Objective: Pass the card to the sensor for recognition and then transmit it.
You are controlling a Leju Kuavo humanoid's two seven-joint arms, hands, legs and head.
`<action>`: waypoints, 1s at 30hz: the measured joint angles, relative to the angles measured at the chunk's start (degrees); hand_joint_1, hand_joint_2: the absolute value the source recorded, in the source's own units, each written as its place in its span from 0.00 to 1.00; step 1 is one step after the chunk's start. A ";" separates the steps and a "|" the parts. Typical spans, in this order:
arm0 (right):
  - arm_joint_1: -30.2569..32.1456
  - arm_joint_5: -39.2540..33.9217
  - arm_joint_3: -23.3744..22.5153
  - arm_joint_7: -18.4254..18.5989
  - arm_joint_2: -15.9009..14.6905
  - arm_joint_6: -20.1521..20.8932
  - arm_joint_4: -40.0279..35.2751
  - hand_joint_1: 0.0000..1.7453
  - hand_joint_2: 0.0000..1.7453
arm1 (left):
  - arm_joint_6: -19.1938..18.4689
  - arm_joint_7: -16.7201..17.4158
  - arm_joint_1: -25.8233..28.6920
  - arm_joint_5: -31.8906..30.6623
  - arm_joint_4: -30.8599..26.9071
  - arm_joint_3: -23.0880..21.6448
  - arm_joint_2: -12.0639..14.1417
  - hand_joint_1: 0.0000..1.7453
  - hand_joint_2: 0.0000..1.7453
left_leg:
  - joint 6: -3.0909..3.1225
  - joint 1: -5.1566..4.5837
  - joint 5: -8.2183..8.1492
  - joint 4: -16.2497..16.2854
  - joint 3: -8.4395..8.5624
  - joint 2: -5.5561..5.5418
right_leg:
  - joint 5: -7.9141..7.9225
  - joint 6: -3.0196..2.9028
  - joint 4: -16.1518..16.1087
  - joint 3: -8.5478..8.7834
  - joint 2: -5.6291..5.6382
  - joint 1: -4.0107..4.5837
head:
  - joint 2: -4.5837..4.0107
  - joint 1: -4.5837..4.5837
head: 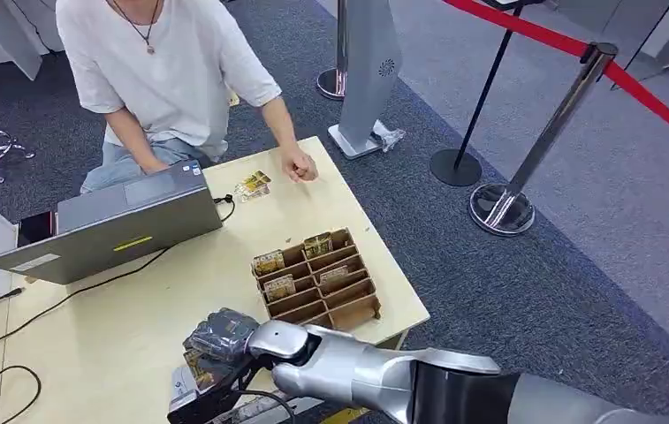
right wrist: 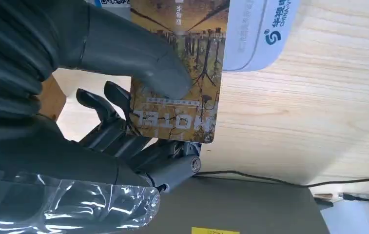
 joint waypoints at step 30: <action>4.52 -10.36 -8.59 -8.74 -1.62 1.95 -10.86 1.00 1.00 | -0.57 -0.22 -0.09 0.57 0.00 -0.26 0.09 0.00 0.00 | -0.02 0.00 0.01 0.00 0.00 0.04 | 0.03 -0.05 0.01 -0.02 0.02 0.01 | 0.00 0.00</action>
